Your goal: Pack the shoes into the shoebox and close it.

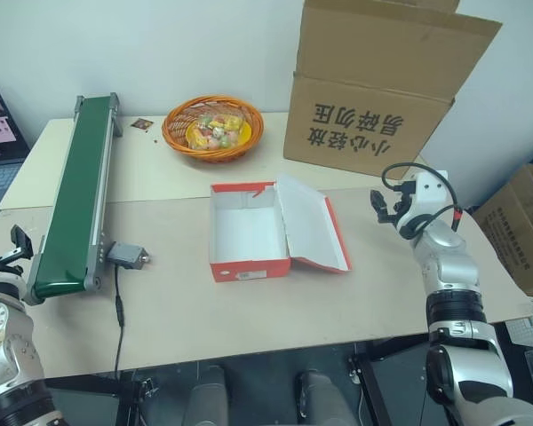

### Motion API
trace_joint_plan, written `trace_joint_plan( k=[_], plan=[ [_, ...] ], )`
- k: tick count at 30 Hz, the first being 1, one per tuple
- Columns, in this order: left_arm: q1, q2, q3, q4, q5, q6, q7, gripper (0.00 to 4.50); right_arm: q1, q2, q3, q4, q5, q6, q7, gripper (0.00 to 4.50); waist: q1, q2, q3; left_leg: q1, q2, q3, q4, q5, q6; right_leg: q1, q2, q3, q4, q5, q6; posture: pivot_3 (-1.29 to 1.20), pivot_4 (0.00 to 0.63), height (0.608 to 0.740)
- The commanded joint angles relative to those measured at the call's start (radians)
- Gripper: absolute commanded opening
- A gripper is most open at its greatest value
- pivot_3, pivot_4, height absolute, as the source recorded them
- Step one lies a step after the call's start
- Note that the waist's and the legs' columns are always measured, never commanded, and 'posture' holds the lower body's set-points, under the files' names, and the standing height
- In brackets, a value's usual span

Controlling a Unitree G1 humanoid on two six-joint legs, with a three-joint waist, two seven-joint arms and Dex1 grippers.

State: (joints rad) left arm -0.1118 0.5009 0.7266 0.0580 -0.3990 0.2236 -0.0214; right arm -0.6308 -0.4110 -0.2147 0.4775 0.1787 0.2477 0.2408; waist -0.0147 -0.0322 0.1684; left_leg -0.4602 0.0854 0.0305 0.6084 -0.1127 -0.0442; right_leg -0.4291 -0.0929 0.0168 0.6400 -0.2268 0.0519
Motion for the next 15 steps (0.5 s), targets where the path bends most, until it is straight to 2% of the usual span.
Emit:
trace_joint_plan(
  k=[1, 7, 11, 12, 15],
  plan=[
    [0.009, 0.006, -0.004, -0.052, 0.002, -0.025, -0.017, 4.50, -0.029, -0.013, -0.007, -0.010, -0.008, -0.034, 0.000, 4.43, 0.000, 0.000, 0.000, 0.000, 0.000, 0.000, 0.000, 0.000, 0.000, 0.000, 0.000, 0.000, 0.000, 0.000, 0.000, 0.00, 0.150, 0.709],
    [0.022, -0.009, -0.024, -0.077, -0.004, -0.019, -0.040, 4.50, -0.123, 0.017, 0.042, -0.014, -0.021, -0.017, 0.012, 4.43, -0.002, 0.000, 0.000, 0.000, 0.000, 0.000, 0.000, 0.000, 0.000, 0.000, 0.000, 0.000, 0.000, 0.000, 0.000, 0.00, 0.150, 0.709],
    [0.011, -0.017, -0.045, -0.072, -0.001, -0.020, -0.047, 4.50, -0.255, 0.103, 0.088, -0.035, 0.038, -0.007, 0.118, 4.43, -0.022, 0.000, 0.000, 0.000, 0.001, 0.000, -0.001, 0.000, 0.000, -0.003, 0.001, 0.001, 0.002, 0.000, 0.000, 0.00, 0.150, 0.709],
    [0.006, -0.019, -0.048, -0.071, -0.002, -0.020, -0.046, 4.50, -0.283, 0.127, 0.098, -0.040, 0.057, 0.001, 0.152, 4.43, -0.025, 0.000, 0.000, 0.000, 0.001, 0.000, -0.001, 0.000, 0.000, -0.003, 0.001, 0.001, 0.002, 0.000, 0.000, 0.00, 0.150, 0.709],
    [-0.007, -0.029, -0.072, -0.072, -0.003, -0.020, -0.054, 4.50, -0.348, 0.212, 0.206, -0.141, 0.161, 0.098, 0.380, 4.43, -0.026, 0.000, 0.000, -0.001, 0.001, 0.000, -0.002, 0.000, 0.001, -0.003, 0.001, 0.001, 0.003, 0.001, 0.001, 0.00, 0.150, 0.709]
  ],
)
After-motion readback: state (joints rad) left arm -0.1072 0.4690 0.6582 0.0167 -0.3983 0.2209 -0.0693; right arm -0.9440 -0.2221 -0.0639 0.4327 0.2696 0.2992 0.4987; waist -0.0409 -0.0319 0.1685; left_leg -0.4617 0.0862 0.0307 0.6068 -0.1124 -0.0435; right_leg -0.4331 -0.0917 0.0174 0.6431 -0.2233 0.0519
